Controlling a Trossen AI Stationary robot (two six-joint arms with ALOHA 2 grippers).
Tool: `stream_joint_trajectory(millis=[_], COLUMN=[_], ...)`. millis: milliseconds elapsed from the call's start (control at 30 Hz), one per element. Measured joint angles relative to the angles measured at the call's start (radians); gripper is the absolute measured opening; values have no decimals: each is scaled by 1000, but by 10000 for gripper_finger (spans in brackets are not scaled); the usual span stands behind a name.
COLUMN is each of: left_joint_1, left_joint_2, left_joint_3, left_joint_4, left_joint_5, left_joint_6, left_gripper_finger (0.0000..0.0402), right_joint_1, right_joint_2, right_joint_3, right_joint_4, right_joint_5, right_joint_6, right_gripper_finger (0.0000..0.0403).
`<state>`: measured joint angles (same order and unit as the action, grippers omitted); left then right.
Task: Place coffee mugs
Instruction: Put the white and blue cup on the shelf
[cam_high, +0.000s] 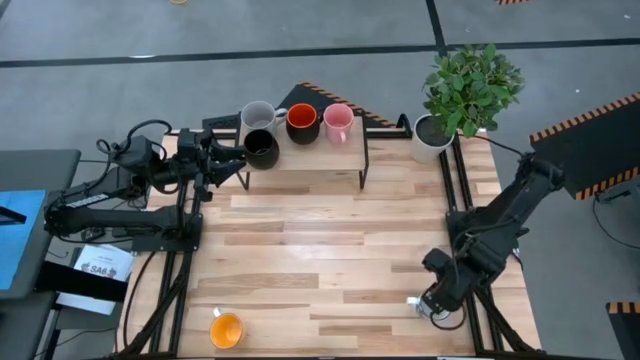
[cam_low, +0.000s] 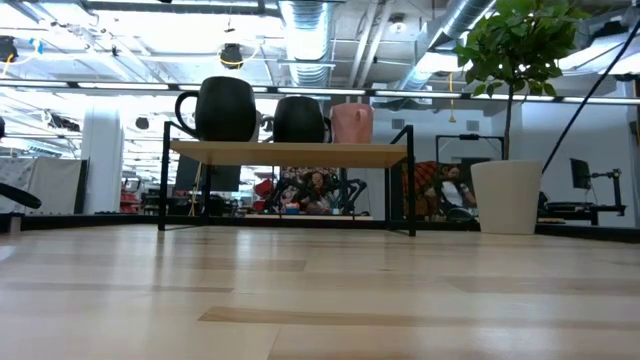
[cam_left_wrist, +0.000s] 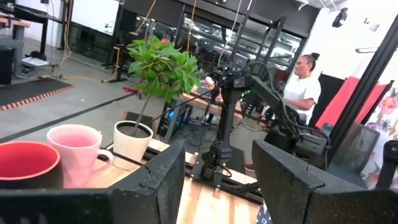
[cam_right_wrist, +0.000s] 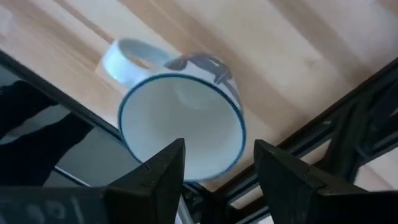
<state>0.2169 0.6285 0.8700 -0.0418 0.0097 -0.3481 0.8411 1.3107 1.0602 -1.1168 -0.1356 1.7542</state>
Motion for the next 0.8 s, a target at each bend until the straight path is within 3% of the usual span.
stream_joint_trajectory(millis=[567,667,800], left_joint_1=[0,0,0], left_joint_2=[0,0,0], left_joint_3=[0,0,0], left_joint_4=[1,1,1], left_joint_5=[-26,-27,-30], left_joint_6=[4,11,15], left_gripper_finger=[171,171,171], right_joint_1=[-18,-32,-73], right_joint_2=[223,233,198], right_joint_3=[-1,-1,1], right_joint_4=[-17,-21,-30], right_joint_5=[-28,-48,-61], right_joint_6=[-65,-101,-192], right_gripper_finger=[208,166,56])
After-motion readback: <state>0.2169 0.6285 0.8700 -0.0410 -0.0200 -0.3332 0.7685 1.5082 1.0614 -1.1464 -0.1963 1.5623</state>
